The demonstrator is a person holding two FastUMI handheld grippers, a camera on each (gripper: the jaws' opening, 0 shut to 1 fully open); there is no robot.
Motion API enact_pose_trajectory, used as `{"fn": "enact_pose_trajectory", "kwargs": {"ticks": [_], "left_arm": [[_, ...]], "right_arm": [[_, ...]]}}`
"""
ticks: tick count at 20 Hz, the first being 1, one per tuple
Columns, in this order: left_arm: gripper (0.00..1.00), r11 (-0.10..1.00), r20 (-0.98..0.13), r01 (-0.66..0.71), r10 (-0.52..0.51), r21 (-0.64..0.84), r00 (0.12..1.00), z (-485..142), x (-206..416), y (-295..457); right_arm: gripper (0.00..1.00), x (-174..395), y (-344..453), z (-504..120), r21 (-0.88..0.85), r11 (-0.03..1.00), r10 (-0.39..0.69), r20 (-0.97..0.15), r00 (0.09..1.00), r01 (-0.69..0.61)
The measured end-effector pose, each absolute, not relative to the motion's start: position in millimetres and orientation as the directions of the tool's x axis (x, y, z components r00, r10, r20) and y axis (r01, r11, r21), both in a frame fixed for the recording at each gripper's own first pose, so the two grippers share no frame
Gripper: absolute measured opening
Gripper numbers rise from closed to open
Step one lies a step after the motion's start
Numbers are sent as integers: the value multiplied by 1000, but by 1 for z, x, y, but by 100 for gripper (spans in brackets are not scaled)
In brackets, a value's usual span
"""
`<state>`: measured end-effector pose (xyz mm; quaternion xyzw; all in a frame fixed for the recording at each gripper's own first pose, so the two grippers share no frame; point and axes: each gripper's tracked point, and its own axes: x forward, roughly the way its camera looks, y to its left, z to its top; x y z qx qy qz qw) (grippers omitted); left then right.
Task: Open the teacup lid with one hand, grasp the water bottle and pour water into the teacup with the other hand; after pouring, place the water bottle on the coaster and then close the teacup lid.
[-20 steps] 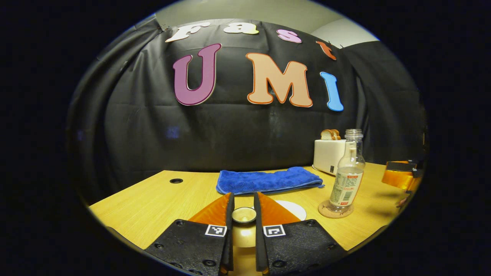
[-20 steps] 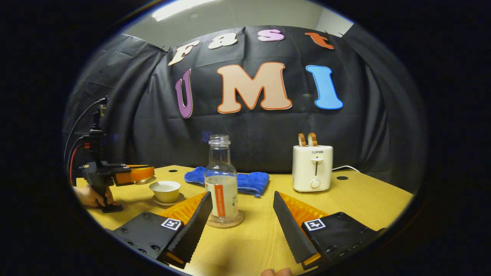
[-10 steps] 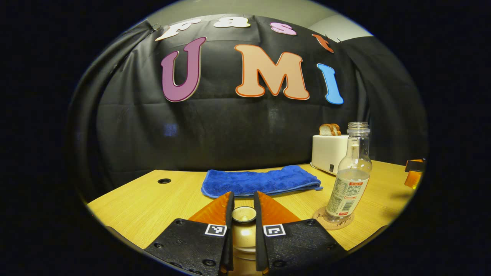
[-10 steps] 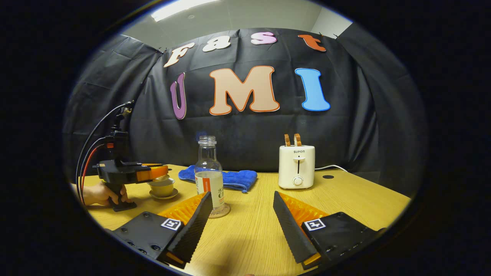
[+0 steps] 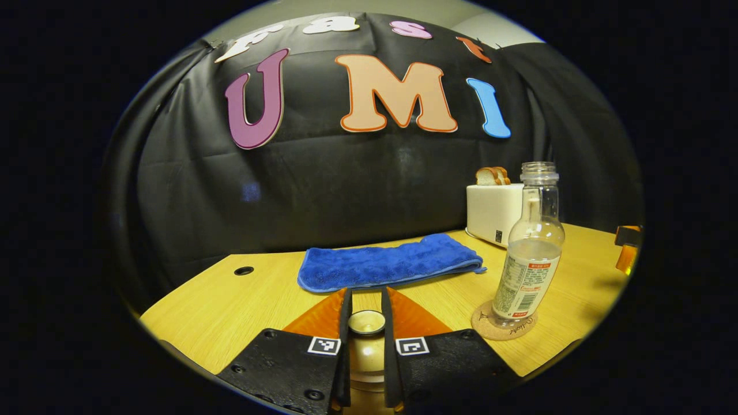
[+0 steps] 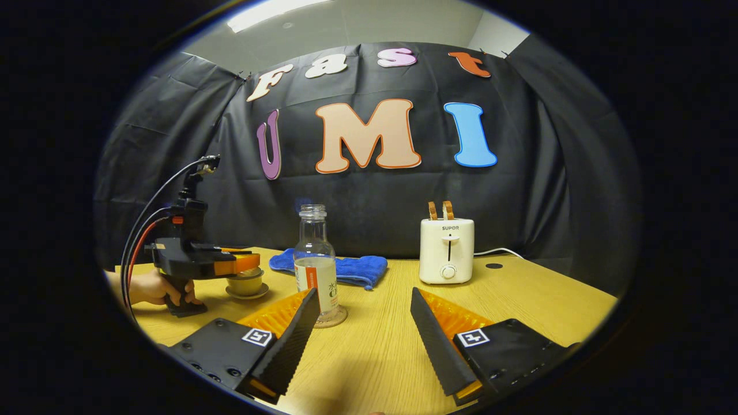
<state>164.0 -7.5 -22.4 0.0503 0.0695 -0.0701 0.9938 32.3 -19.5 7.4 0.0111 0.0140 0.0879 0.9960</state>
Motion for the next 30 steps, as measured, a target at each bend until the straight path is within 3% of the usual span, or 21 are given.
{"fn": "enact_pose_trajectory", "kwargs": {"ticks": [6,10,16,17,18,19,23,24,25,26,27,30], "left_arm": [[22,985,-173,133,-113,109,978,-25,160,-6],[23,986,-166,135,-117,100,979,-25,159,-7],[27,983,-157,161,-146,85,977,-23,157,-9],[37,983,-153,165,-151,84,977,-23,157,-11],[37,983,-151,165,-151,83,977,-22,157,-10],[51,984,-148,162,-148,81,978,-21,156,-9],[84,988,-125,139,-129,68,984,-18,155,-5],[86,989,-122,133,-124,67,985,-18,155,-3],[100,990,-118,125,-116,65,986,-17,155,-2],[98,990,-119,123,-114,65,986,-17,158,-3],[97,990,-121,122,-113,67,986,-18,155,-2],[97,990,-122,122,-113,67,986,-17,155,-2]], "right_arm": [[100,32,-19,7,25,984,175,-26,984,-175],[94,32,-20,7,25,984,175,-26,984,-174],[99,32,-19,7,24,984,175,-26,984,-174],[94,32,-19,7,24,984,175,-26,984,-174],[99,31,-19,7,25,984,175,-26,984,-174],[99,31,-19,7,24,984,175,-26,984,-174],[99,31,-19,7,25,984,175,-27,984,-174],[99,31,-19,7,24,984,175,-26,984,-174],[99,31,-19,7,25,984,175,-27,984,-174],[95,31,-19,7,24,984,175,-26,984,-174],[99,31,-19,7,25,984,174,-27,984,-174],[99,31,-19,7,24,984,174,-26,984,-174]]}}
